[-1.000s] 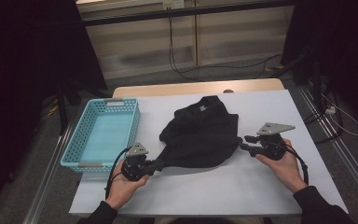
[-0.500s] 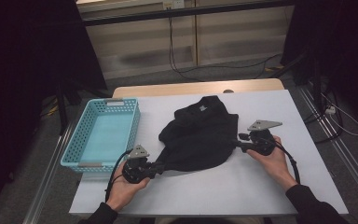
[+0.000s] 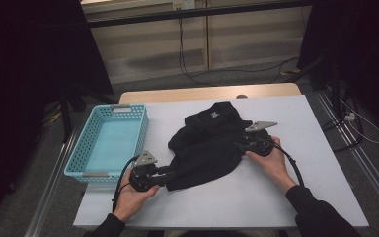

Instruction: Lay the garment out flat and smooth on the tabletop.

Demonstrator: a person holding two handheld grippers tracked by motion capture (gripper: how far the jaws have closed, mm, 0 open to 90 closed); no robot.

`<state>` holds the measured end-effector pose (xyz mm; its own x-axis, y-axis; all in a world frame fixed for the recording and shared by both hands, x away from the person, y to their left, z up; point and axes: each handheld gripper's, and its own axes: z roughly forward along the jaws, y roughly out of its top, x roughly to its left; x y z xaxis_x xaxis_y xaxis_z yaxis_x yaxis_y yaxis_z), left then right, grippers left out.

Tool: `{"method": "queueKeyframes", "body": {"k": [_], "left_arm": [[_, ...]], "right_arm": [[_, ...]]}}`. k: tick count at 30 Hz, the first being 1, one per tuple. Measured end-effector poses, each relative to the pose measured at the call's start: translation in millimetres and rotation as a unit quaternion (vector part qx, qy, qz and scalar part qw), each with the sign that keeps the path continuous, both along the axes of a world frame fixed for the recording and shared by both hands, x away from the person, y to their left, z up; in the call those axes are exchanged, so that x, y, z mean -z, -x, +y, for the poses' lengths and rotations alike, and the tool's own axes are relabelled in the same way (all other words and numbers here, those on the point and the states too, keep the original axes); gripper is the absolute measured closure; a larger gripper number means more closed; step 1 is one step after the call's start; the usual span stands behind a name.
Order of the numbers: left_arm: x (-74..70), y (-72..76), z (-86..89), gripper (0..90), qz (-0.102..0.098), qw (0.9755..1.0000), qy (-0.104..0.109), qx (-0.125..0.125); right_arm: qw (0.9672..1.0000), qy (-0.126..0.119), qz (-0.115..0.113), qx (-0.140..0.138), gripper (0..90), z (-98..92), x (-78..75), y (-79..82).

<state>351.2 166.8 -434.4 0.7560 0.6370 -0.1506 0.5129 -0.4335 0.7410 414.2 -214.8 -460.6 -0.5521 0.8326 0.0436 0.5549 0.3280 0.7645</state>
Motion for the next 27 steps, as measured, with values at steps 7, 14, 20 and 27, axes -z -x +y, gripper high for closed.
{"method": "queueKeyframes", "body": {"k": [7,14,20,27], "left_arm": [[10.2,-2.1,-7.9,67.0,0.016,0.9995,-0.027,0.004],[12.6,-0.9,-7.3,69.9,0.009,0.999,-0.043,0.003],[13.4,-2.7,-4.9,73.7,0.013,0.9992,-0.039,0.002],[8.7,-3.0,-1.7,68.8,0.014,0.9998,-0.016,0.0]], "right_arm": [[0.9996,-0.023,0.012,-0.012,59.8,-3.8,2.1,-1.8],[0.9996,-0.017,0.0,-0.023,81.1,-4.7,-8.5,5.6],[0.9994,-0.024,-0.023,-0.009,83.4,-16.4,-29.3,23.3],[0.9996,-0.01,-0.012,0.024,86.3,-35.8,-37.3,48.6]]}}
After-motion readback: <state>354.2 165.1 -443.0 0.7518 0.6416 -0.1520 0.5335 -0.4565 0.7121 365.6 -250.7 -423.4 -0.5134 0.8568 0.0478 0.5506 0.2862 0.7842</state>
